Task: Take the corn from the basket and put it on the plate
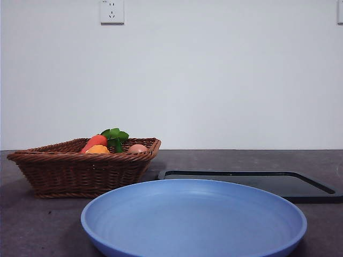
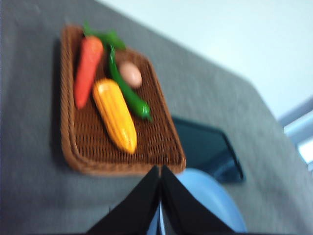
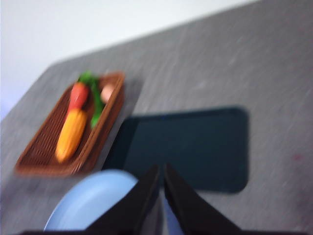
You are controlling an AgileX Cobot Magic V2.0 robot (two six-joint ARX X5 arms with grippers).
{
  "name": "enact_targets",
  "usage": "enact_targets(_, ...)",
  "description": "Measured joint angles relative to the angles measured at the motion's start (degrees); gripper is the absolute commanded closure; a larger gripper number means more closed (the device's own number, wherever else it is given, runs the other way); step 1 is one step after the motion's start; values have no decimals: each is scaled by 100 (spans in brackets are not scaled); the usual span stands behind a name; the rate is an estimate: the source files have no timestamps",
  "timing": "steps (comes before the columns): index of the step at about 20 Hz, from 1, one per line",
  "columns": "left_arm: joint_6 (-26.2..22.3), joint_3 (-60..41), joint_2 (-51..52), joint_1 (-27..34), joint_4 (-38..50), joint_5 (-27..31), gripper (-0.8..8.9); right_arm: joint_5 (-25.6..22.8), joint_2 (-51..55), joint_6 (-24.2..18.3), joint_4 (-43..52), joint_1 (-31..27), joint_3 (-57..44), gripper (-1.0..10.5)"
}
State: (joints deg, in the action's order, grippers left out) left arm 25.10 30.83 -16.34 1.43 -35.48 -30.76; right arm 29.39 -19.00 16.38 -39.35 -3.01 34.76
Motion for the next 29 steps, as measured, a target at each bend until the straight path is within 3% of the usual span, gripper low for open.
enact_targets(5, -728, 531, -673, -2, -955, -413, 806, 289, -673, -590, -879, 247, 511, 944)
enact_targets(10, -1320, 822, -1099, -118, -1617, -466, 806, 358, -1235, -1047, -1652, 623, 793, 944)
enact_targets(15, -1554, 844, -1211, -205, -1722, -472, 796, 352, -1484, -1220, -1764, 1001, 793, 944)
enact_targets(17, -1556, 844, -1211, -205, -1722, -472, 694, 352, -1515, -1255, -1757, 1054, 793, 872)
enact_targets(20, -1556, 844, -1213, -205, -1707, -472, 409, 350, -1539, -1244, -1700, 1051, 793, 621)
enact_targets(29, -1556, 844, -1217, -205, -1659, -472, 383, 350, -2542, -1093, -1311, 1207, 796, 607)
